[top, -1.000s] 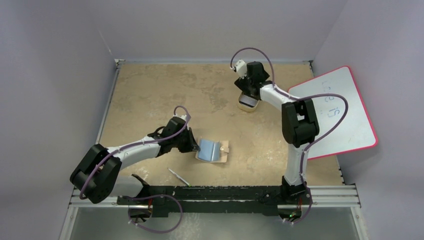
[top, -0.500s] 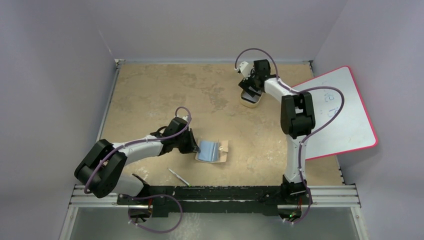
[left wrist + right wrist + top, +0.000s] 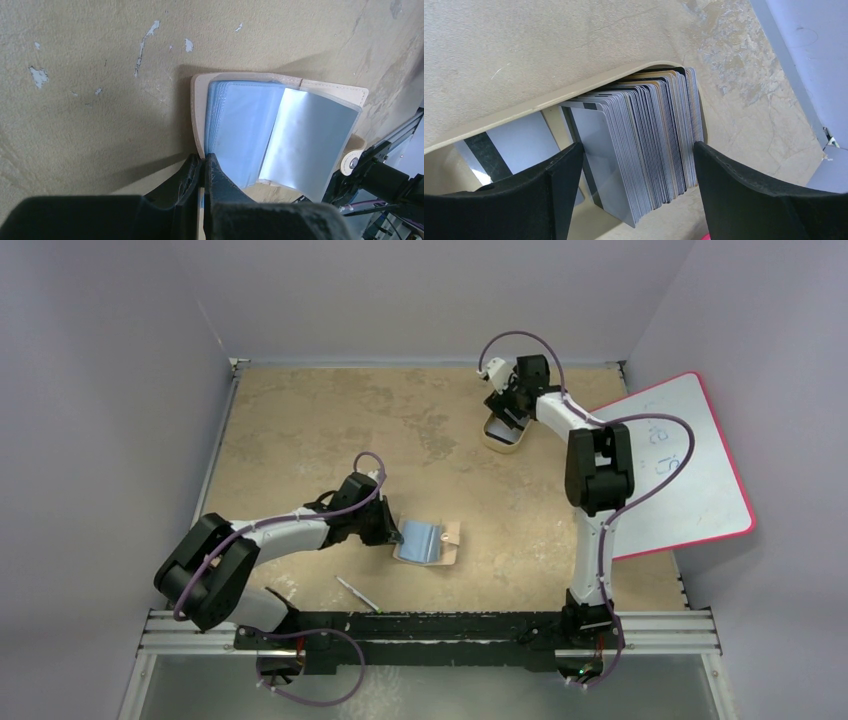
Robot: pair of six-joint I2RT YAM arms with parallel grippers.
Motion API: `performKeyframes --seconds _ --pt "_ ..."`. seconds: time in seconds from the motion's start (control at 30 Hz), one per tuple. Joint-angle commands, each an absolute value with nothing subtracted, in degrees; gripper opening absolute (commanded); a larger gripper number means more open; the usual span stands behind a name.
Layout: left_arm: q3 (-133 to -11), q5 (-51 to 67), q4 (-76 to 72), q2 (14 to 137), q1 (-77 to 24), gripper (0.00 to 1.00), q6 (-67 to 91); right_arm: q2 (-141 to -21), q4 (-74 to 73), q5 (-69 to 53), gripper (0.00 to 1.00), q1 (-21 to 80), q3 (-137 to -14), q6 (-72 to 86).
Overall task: Put the credit cards into the card holder
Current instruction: Pick up the credit card from the storage box.
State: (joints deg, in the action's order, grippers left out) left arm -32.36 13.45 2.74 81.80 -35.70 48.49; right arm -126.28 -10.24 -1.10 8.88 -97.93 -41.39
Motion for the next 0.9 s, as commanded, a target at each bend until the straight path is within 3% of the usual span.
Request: performKeyframes --seconds 0.0,0.17,0.33,0.6,0.87 --pt "-33.35 13.46 1.49 81.81 -35.6 0.0 48.75 -124.9 -8.97 1.18 0.79 8.52 -94.54 -38.37" --pt "-32.74 13.58 1.49 81.04 -35.59 0.0 48.84 -122.8 -3.41 7.06 0.58 8.53 -92.06 -38.35" --pt "-32.55 13.79 1.13 80.9 -35.59 0.0 49.12 -121.15 -2.82 7.25 0.56 8.52 -91.75 -37.47" --pt "-32.17 13.93 0.34 81.36 -35.59 0.0 49.43 -121.25 -2.9 10.31 0.64 8.52 -92.36 -37.44" --pt "-32.28 14.06 0.08 81.67 -35.59 0.0 49.56 -120.58 -3.07 10.44 0.38 8.52 -92.58 -37.18"
